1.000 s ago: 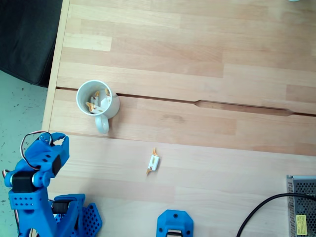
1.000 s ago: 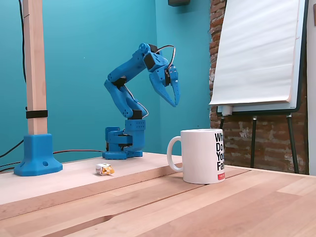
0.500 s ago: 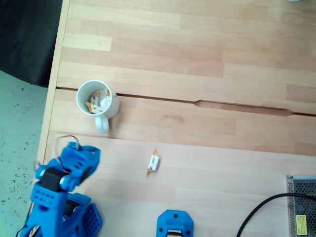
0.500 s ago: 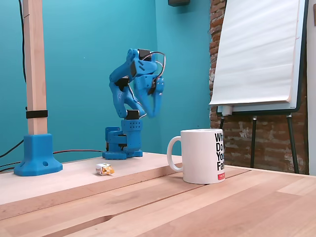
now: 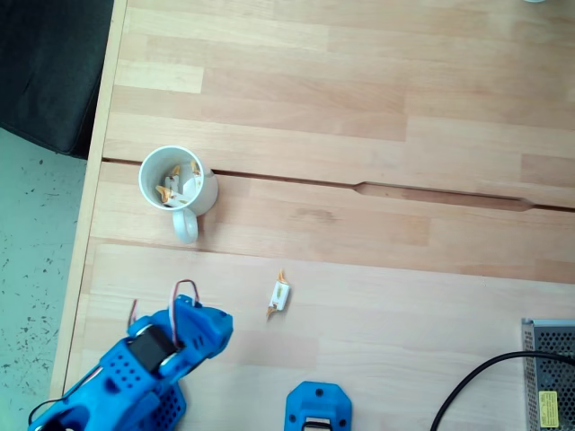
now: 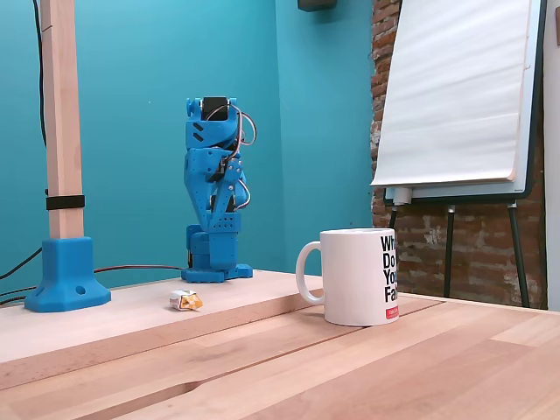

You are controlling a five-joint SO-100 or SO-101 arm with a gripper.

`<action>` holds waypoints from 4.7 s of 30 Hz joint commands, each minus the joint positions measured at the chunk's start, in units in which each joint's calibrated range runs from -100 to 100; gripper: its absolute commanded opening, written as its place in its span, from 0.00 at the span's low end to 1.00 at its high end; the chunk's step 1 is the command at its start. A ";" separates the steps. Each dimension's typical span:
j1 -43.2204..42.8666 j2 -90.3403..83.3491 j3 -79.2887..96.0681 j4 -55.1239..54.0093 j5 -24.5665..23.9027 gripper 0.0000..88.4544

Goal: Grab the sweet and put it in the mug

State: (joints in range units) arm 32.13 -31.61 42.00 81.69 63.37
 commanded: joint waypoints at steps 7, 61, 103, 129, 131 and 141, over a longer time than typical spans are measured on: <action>1.42 16.12 -13.81 0.40 -0.34 0.22; 8.40 47.36 -25.50 -14.27 8.60 0.19; 5.06 52.69 -22.91 -15.24 8.64 0.17; 4.98 45.03 -25.41 -14.11 8.60 0.00; 4.62 40.21 -25.59 -13.14 8.60 0.00; -4.10 25.15 -28.35 7.34 0.73 0.00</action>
State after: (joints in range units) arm 30.65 -1.54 18.33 83.40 67.86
